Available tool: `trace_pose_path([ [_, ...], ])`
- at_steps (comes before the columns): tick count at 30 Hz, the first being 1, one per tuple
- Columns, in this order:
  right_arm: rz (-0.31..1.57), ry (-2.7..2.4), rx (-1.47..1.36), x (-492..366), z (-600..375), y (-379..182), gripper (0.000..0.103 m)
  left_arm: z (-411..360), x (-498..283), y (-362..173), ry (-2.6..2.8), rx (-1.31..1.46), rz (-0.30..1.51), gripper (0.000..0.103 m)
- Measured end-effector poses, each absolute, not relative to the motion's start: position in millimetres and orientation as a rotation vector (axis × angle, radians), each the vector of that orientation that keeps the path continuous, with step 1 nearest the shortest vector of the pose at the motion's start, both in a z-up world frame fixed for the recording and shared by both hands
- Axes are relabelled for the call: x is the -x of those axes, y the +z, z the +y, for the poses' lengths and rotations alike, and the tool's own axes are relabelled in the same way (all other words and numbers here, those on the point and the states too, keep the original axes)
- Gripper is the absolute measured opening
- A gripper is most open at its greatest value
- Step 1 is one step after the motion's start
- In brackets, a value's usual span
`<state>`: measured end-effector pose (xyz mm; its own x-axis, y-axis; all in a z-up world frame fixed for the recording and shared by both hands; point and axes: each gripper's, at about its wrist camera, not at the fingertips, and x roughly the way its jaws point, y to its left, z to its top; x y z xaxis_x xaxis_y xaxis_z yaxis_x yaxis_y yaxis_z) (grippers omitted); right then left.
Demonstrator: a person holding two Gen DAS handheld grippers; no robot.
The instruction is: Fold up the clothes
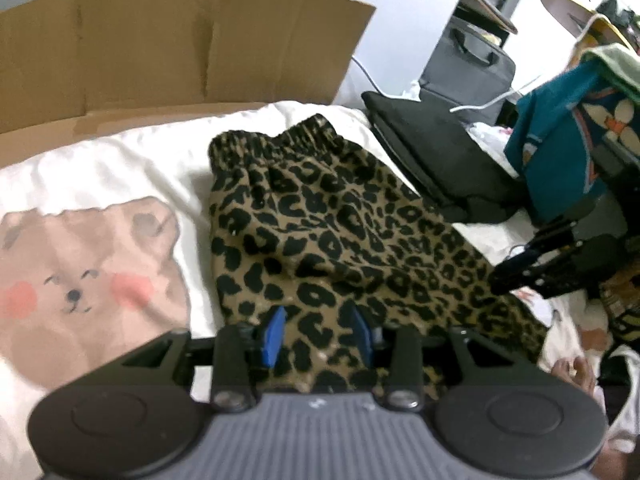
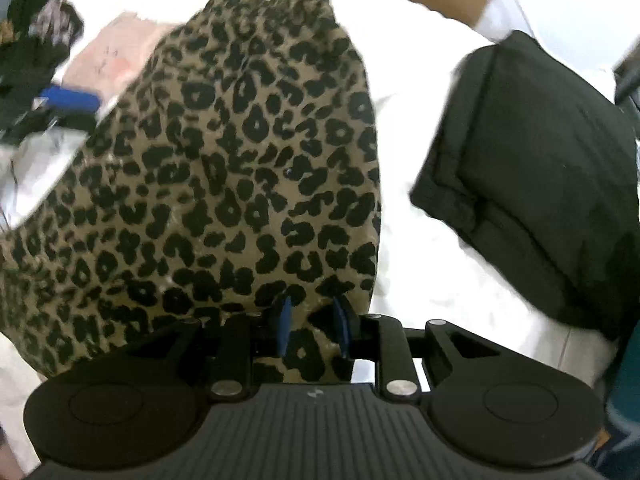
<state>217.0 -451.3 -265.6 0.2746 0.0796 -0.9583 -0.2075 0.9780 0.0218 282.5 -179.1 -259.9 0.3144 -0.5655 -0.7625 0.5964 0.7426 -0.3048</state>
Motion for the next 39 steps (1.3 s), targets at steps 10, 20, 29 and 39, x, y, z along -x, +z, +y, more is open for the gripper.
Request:
trace_pose_path([
  [10,1.2,0.377,-0.001,-199,-387,-275,0.03,-182,-231,-245,-0.697,0.053,1.064,0.032],
  [20,1.284,0.441,0.03,-185,-376,-296,0.03,-235,-181,-285,-0.677,-0.055,1.235,0.026],
  [29,1.363,0.418,-0.037,-176,-405,-303,0.03,-230,-148,-290,-0.675,-0.11,1.314,0.025],
  [39,1.423,0.461,-0.095,-175,-456,-284,0.037,-141,-145,-218,-0.54,-0.018,1.236,0.018],
])
